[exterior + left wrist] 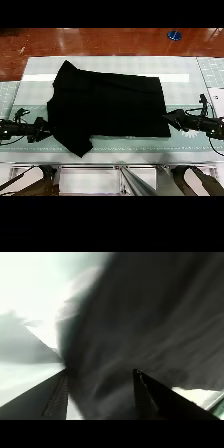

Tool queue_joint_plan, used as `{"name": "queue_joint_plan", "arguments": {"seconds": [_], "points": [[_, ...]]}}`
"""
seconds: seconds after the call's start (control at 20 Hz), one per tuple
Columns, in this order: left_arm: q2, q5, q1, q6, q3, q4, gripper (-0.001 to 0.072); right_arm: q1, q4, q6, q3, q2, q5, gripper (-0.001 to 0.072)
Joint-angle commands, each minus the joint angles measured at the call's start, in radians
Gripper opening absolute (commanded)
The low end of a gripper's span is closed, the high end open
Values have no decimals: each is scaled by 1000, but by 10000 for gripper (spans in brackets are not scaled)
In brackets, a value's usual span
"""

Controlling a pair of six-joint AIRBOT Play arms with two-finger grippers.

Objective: Fold the shirts.

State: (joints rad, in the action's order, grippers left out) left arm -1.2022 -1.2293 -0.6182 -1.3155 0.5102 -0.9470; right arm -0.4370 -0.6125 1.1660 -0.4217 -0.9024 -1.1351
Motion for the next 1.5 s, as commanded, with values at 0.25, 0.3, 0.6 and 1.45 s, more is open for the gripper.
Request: {"name": "queue_joint_plan", "arguments": {"seconds": [0.25,0.3,0.6,1.45], "points": [[-56,62,103,48,48,5,18,-182,-406,190,-1,3,-52,409],[-56,55,102,48,55,5,18,-184,-416,237,29,3,-55,409],[-57,33,104,48,55,5,17,-130,-378,256,116,3,-21,409],[-43,98,163,70,138,196,18,103,79,-122,-96,-285,11,17]]}}
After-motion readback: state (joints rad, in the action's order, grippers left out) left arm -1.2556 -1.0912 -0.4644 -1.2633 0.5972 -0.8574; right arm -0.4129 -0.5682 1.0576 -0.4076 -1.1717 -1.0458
